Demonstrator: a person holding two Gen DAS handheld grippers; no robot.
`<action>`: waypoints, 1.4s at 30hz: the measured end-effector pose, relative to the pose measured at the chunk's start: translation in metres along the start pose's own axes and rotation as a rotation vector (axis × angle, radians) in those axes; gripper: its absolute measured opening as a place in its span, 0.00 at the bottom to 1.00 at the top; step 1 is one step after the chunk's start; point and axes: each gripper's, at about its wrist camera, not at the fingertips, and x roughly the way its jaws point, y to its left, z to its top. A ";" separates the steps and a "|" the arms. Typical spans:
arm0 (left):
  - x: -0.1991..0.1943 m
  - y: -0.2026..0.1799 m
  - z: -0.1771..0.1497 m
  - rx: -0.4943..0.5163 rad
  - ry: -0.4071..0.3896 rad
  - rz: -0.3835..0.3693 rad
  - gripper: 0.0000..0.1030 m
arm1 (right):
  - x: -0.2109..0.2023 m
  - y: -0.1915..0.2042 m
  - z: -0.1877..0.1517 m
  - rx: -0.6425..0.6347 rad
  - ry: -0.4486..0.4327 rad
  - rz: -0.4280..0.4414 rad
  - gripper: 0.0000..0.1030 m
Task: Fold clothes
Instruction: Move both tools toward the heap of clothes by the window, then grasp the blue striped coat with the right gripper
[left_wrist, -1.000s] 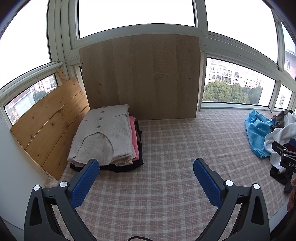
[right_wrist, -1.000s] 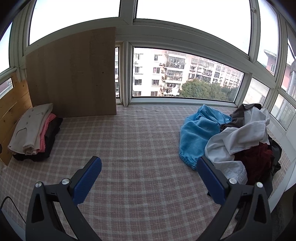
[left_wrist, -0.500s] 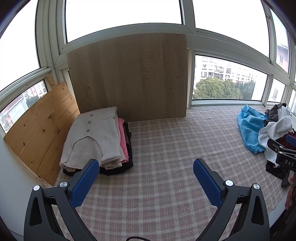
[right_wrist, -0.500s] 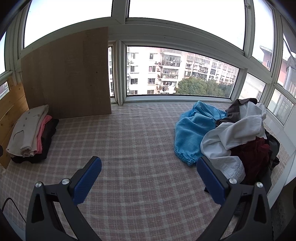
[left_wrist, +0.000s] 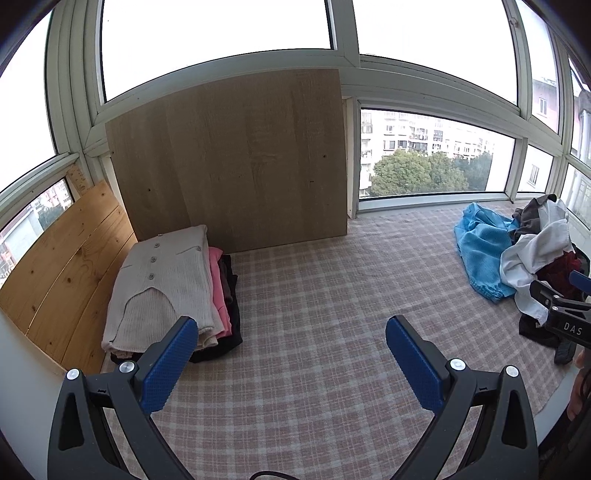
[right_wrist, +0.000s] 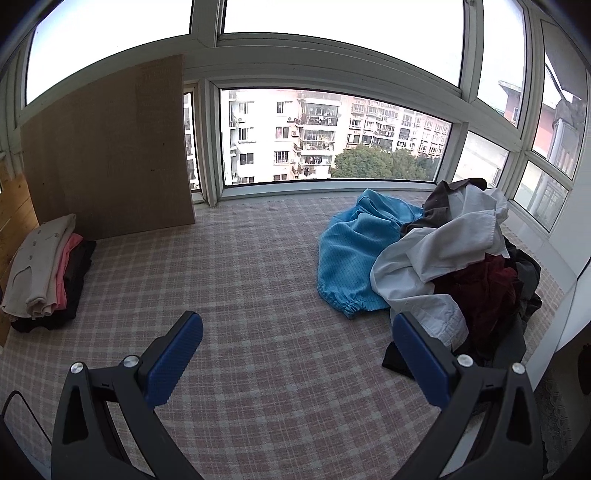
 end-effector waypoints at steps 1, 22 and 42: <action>0.000 -0.003 0.002 0.005 -0.002 -0.008 0.99 | -0.001 -0.003 -0.001 0.006 0.001 -0.007 1.00; 0.007 -0.075 0.013 0.088 0.023 -0.153 0.99 | 0.001 -0.100 -0.015 0.117 0.024 -0.063 1.00; 0.038 -0.210 0.047 0.104 0.080 -0.126 0.99 | 0.101 -0.234 0.064 0.101 -0.046 0.126 1.00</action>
